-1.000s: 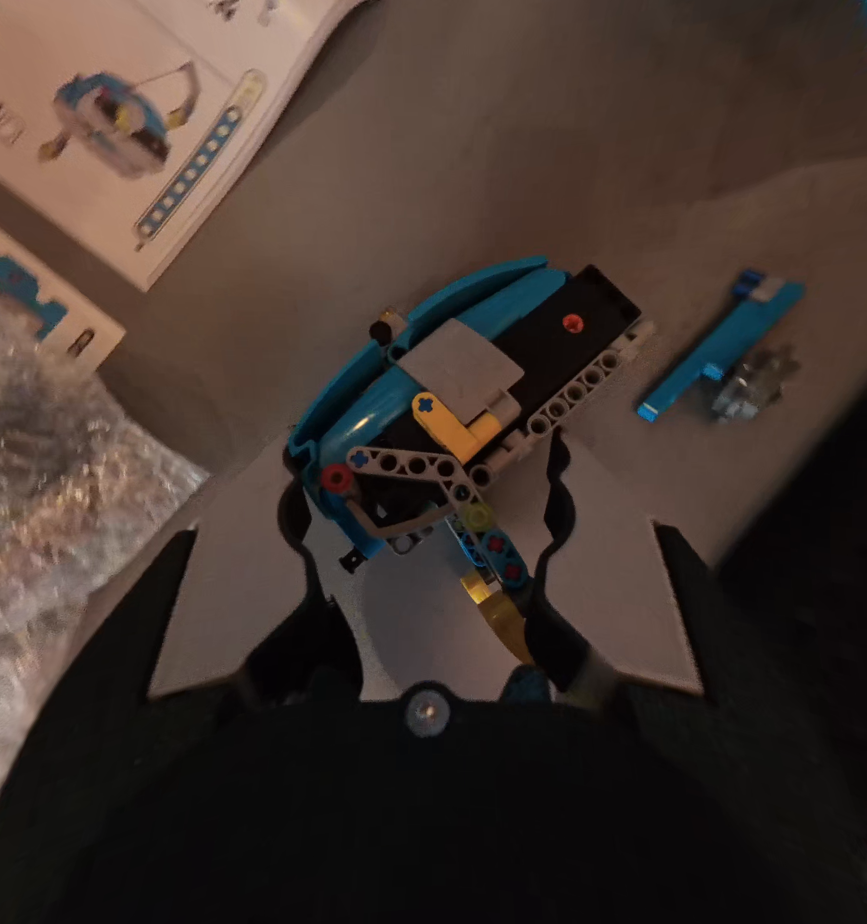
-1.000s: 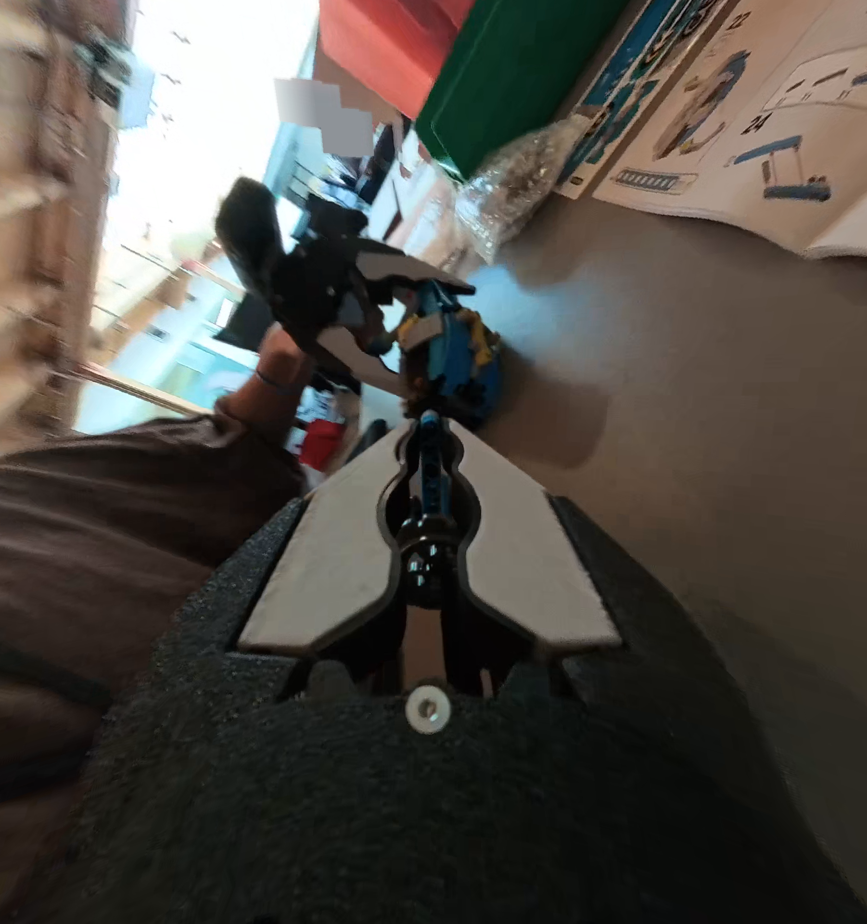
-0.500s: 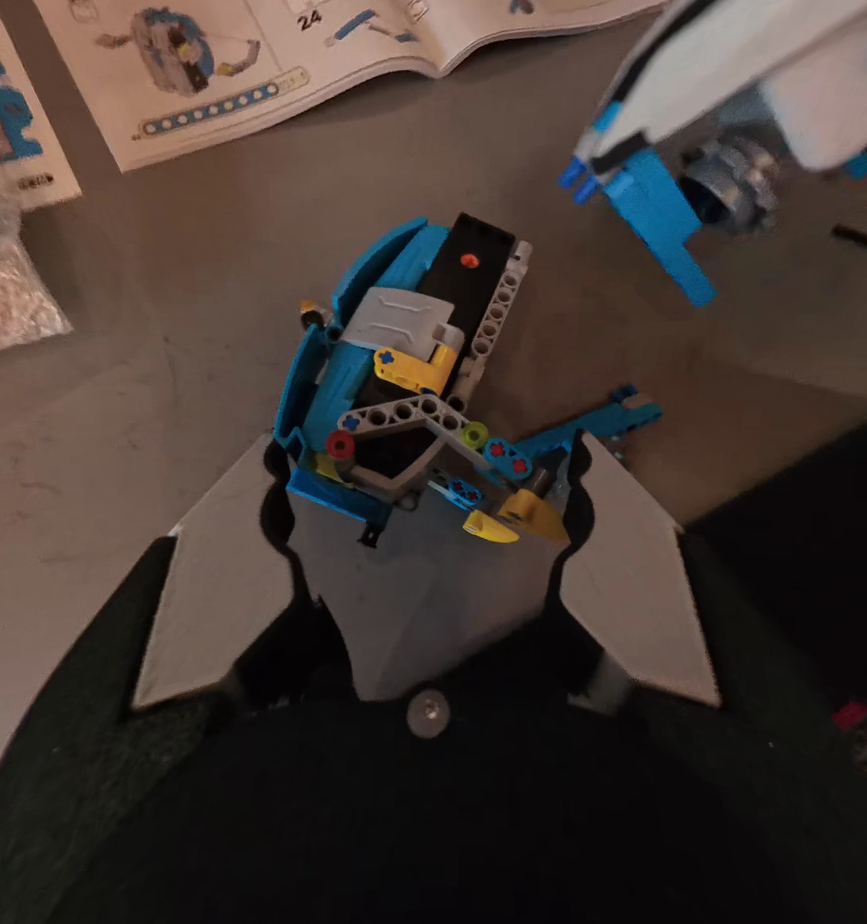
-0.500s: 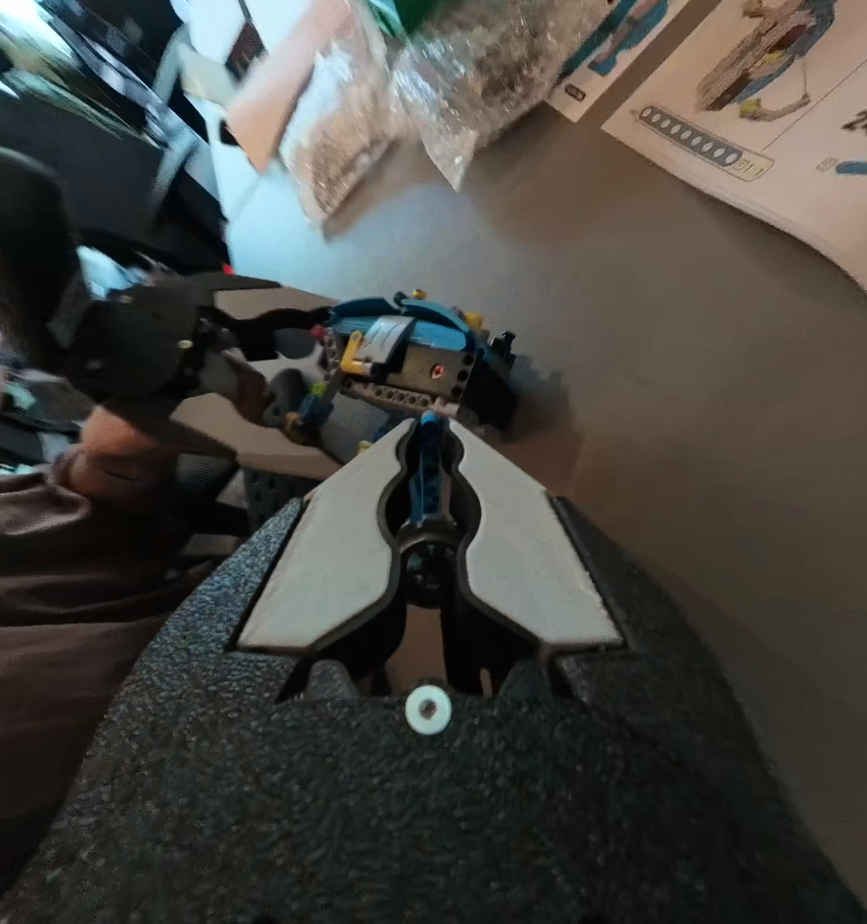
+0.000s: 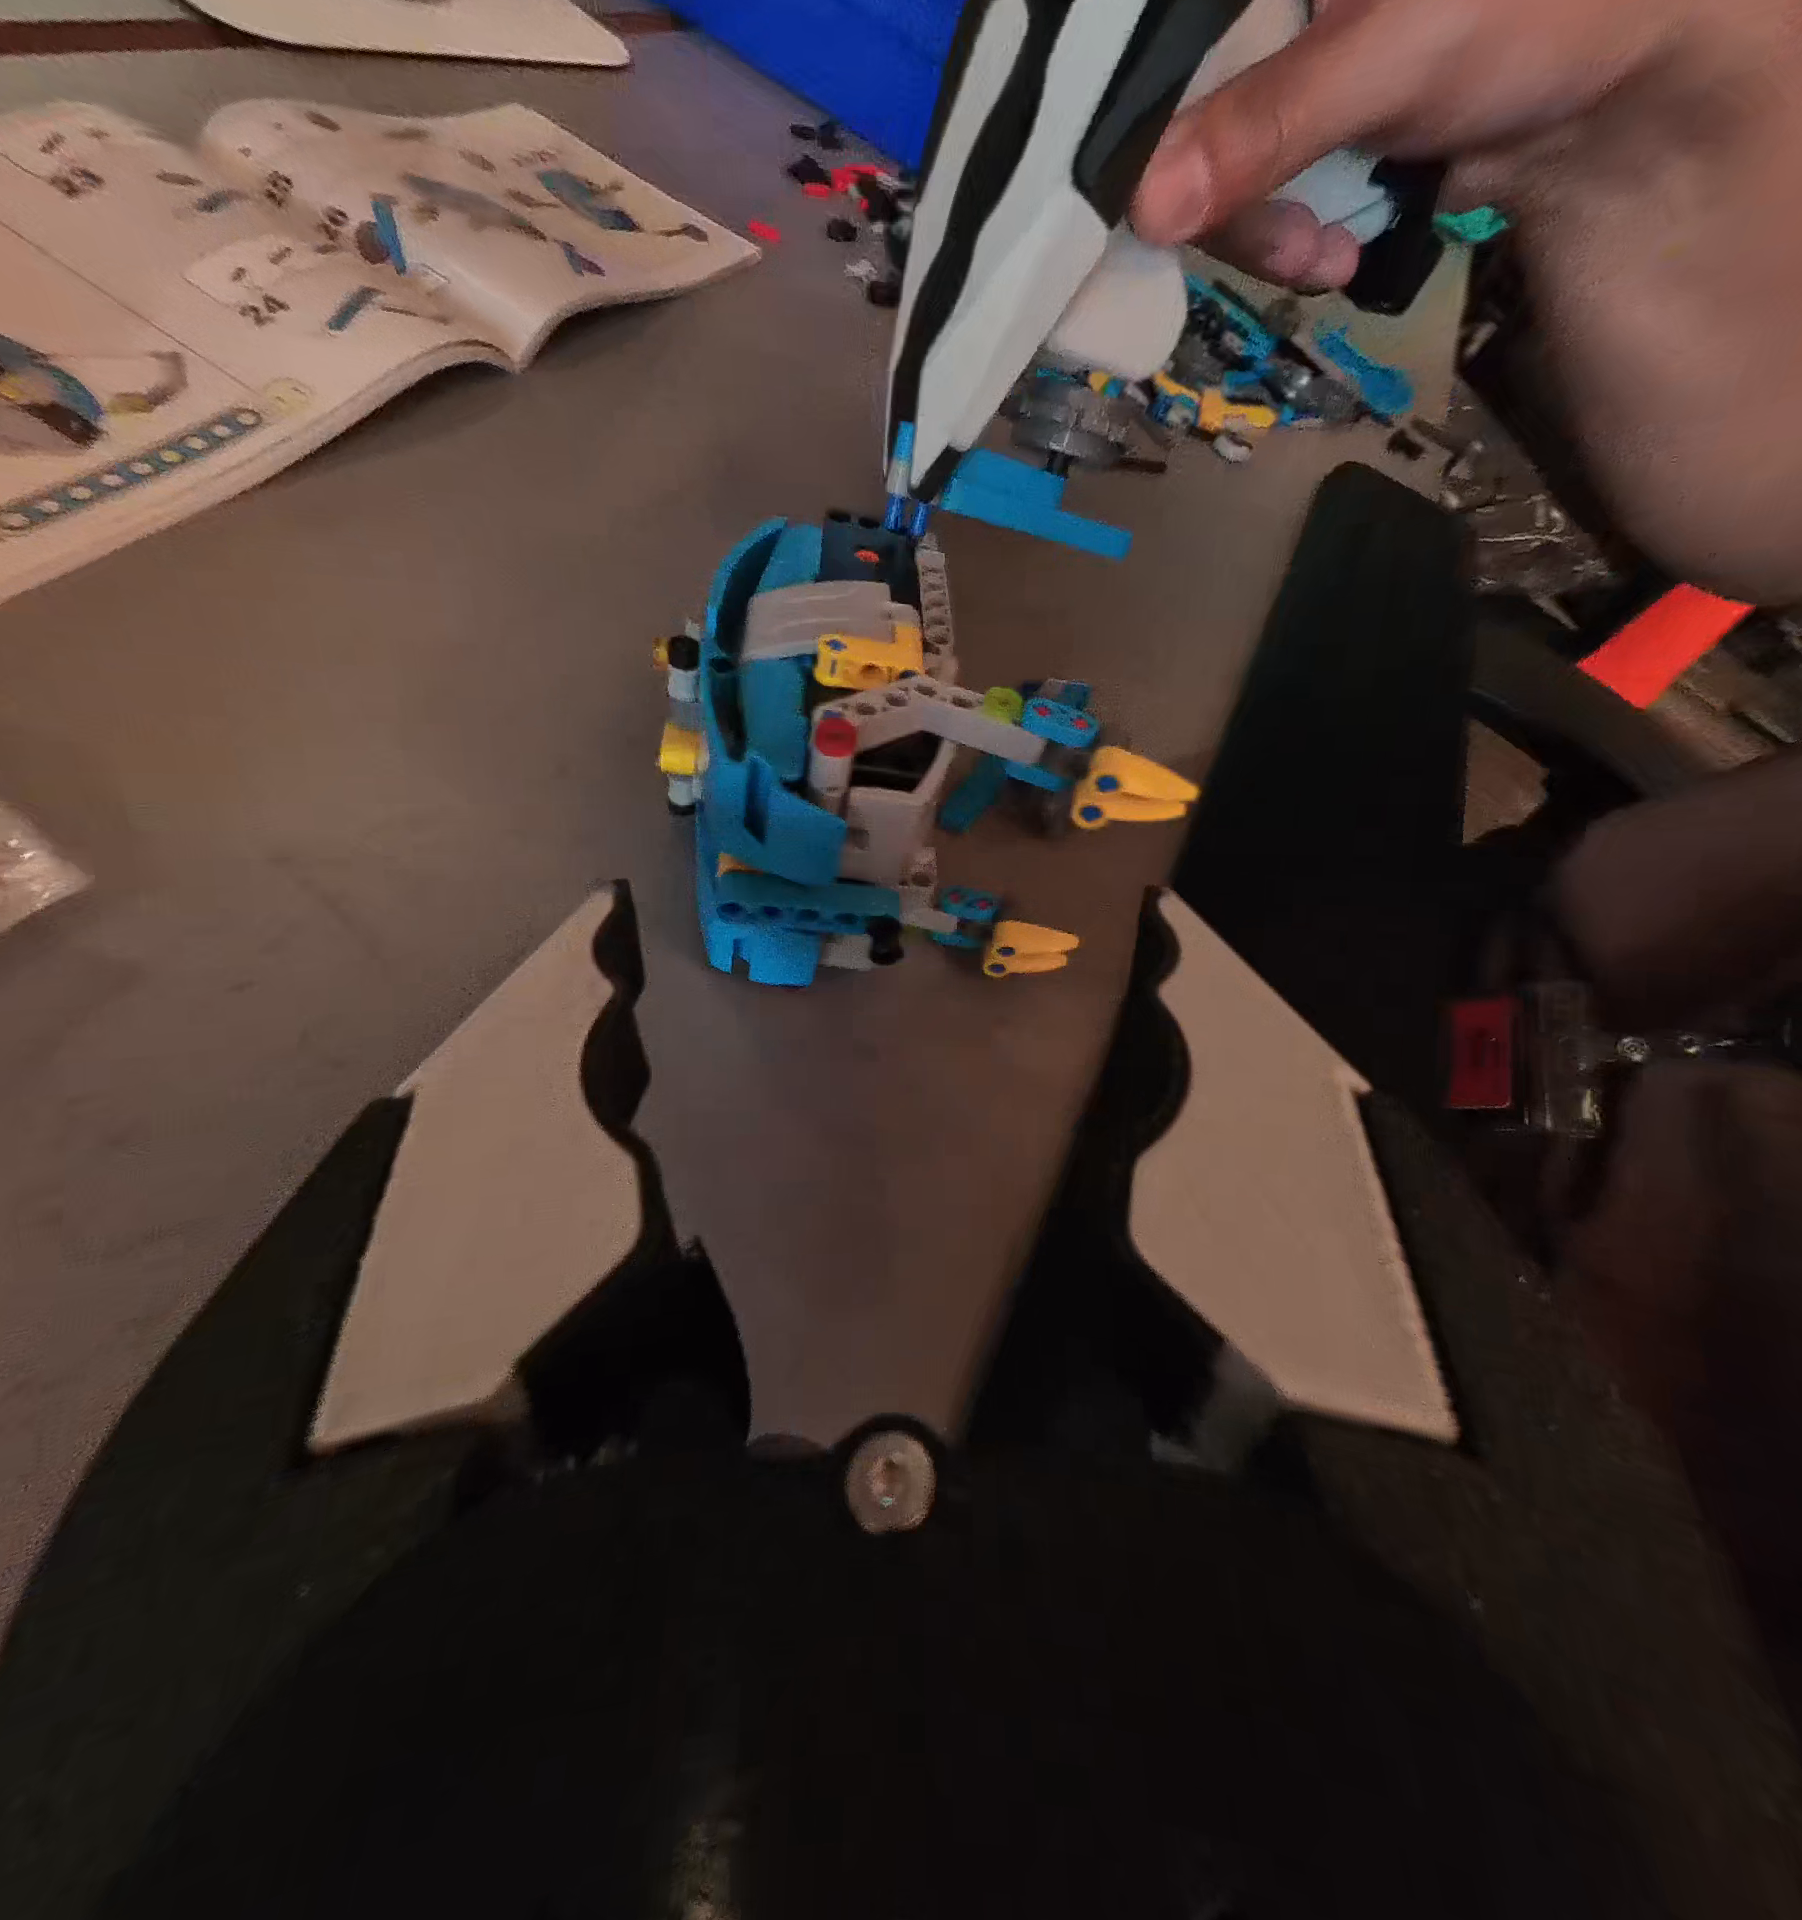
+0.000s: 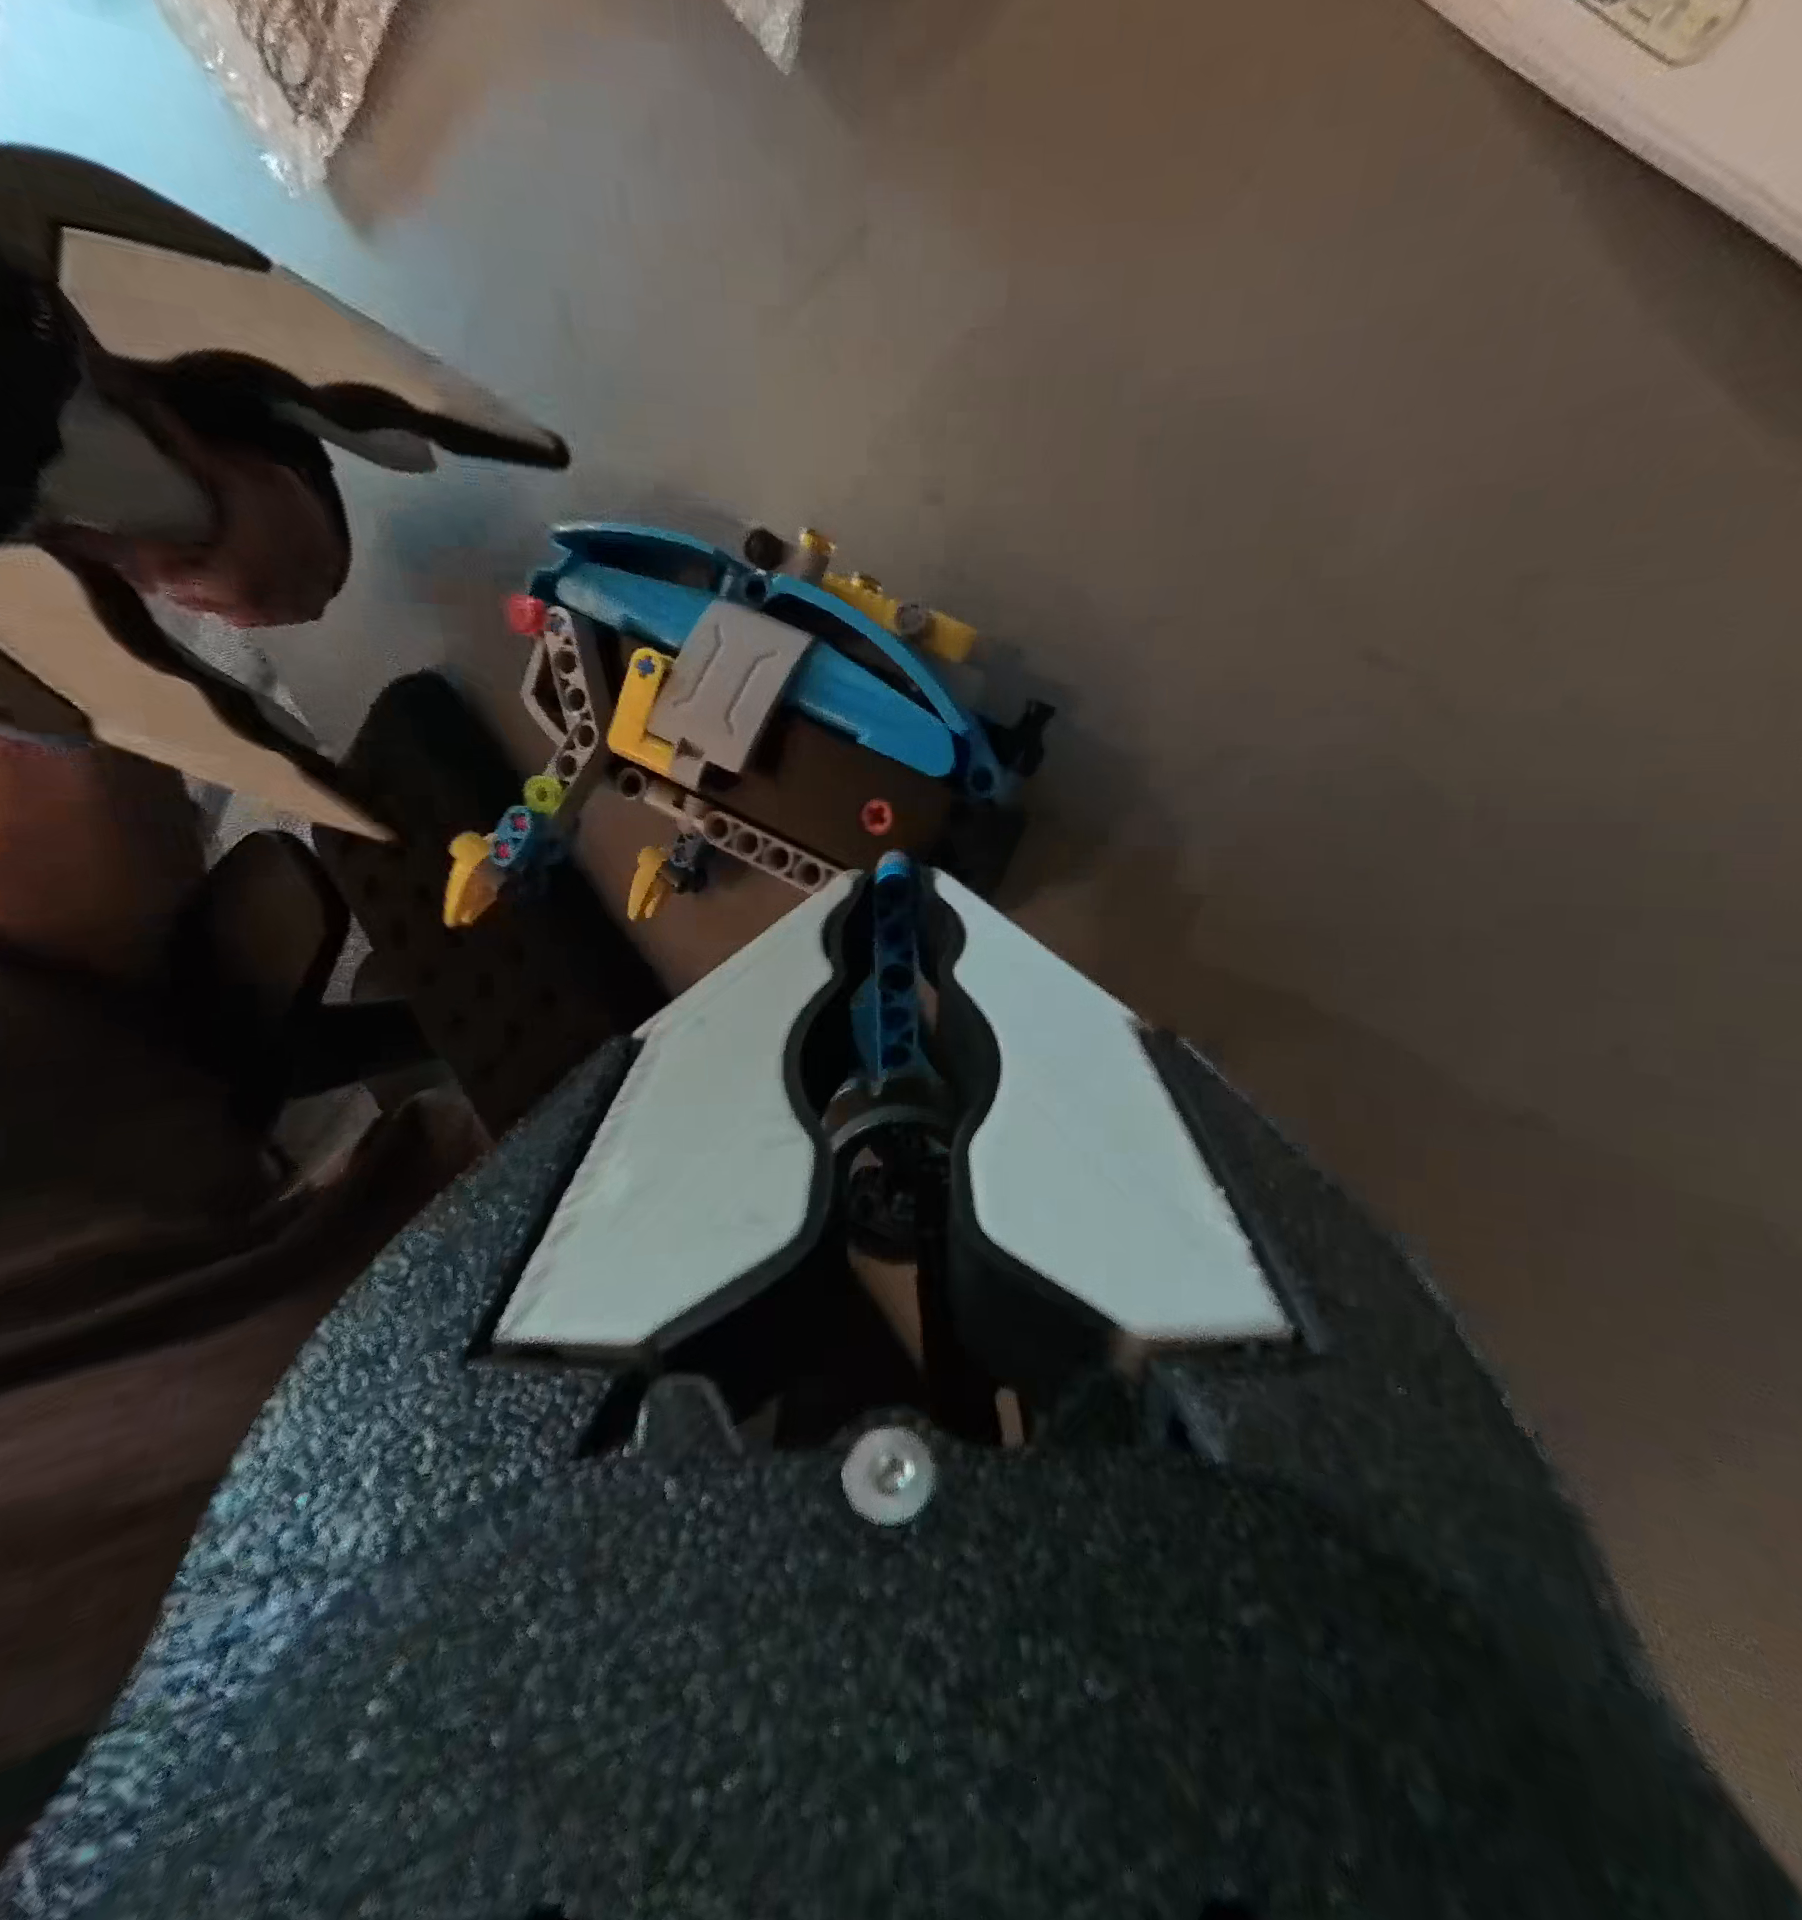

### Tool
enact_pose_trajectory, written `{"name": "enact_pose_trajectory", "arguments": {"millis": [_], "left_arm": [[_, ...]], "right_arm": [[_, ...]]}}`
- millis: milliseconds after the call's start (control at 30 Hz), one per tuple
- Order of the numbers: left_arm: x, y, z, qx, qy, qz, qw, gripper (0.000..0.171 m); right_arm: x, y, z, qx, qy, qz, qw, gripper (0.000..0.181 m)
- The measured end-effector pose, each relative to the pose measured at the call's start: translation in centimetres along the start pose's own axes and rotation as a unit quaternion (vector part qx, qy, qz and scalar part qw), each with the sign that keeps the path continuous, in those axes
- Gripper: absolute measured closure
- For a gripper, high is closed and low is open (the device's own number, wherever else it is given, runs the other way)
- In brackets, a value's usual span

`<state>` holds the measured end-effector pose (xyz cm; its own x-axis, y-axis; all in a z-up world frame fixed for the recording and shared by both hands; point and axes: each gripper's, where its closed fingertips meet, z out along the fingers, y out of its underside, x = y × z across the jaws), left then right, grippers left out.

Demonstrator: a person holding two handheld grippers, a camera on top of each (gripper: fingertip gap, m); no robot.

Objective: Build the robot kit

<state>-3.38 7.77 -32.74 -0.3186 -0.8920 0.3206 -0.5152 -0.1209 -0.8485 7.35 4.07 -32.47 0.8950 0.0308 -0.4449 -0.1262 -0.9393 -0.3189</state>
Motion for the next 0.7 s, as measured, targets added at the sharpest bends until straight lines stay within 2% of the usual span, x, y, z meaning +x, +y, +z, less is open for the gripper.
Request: {"name": "enact_pose_trajectory", "arguments": {"millis": [67, 167, 233, 267, 500, 700], "left_arm": [[-0.1, -0.1, 1.0, -0.004, 0.026, 0.009, 1.0, 0.075], [-0.5, 0.1, 3.5, -0.04, 0.009, 0.063, 0.997, 0.075], [-1.1, -0.3, 4.8, -0.044, -0.013, 0.081, 0.996, 0.096], [-1.5, -0.6, 5.2, -0.04, -0.023, 0.08, 0.996, 0.099], [-2.2, -1.3, 5.8, -0.046, -0.114, 0.078, 0.989, 0.1], [-2.0, -2.4, 6.0, -0.072, -0.149, 0.063, 0.984, 0.1]], "right_arm": [[0.4, 0.1, 0.0, 0.005, 0.004, 0.008, 1.0, 0.174], [0.7, -0.5, 0.3, 0.007, 0.01, 0.013, 1.0, 0.174], [0.7, -1.1, 0.6, 0.006, 0.012, 0.012, 1.0, 0.174], [0.7, -1.4, 0.7, 0.004, 0.013, 0.011, 1.0, 0.175], [1.9, -2.8, 0.8, -0.021, 0.056, -0.028, 0.998, 0.174], [2.6, -2.9, 0.7, -0.034, 0.108, -0.055, 0.992, 0.174]]}}
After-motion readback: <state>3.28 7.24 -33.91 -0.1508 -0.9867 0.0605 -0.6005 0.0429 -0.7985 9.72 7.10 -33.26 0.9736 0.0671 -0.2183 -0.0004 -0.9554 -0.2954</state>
